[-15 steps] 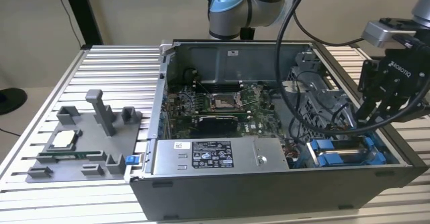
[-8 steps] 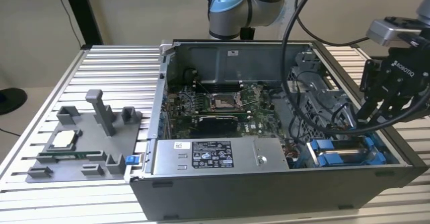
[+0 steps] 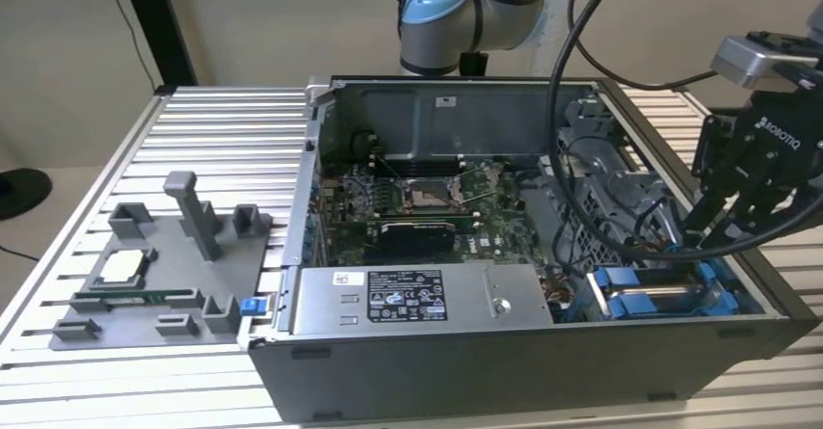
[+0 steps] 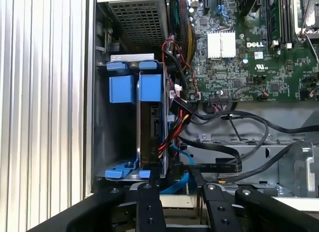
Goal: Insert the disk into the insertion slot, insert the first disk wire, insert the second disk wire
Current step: 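Insert the second disk wire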
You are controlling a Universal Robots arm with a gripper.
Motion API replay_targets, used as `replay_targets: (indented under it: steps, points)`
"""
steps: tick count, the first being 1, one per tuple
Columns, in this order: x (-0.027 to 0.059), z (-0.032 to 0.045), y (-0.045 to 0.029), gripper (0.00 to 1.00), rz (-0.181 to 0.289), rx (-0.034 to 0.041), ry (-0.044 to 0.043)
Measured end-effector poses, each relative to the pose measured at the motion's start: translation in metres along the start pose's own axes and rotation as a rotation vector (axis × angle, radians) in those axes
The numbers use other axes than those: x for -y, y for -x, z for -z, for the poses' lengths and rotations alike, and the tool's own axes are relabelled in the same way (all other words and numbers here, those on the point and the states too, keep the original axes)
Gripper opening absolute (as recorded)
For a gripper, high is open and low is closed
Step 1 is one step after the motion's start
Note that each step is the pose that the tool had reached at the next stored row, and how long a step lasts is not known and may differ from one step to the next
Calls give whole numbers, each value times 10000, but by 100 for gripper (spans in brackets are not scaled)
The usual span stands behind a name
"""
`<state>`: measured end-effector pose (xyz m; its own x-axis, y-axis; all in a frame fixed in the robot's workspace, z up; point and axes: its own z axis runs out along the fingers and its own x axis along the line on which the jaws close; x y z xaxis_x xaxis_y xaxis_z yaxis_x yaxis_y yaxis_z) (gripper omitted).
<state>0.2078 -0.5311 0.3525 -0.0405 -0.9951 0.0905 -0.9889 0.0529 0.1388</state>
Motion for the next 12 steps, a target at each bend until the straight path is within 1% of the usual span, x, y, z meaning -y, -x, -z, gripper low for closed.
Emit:
replay_targets:
  steps: [4, 5, 12]
  points:
    - [1, -1, 0, 100, 1, 6, 1]
    - [1, -1, 0, 0, 0, 5, 1]
    - [1, -1, 0, 0, -1, 5, 1]
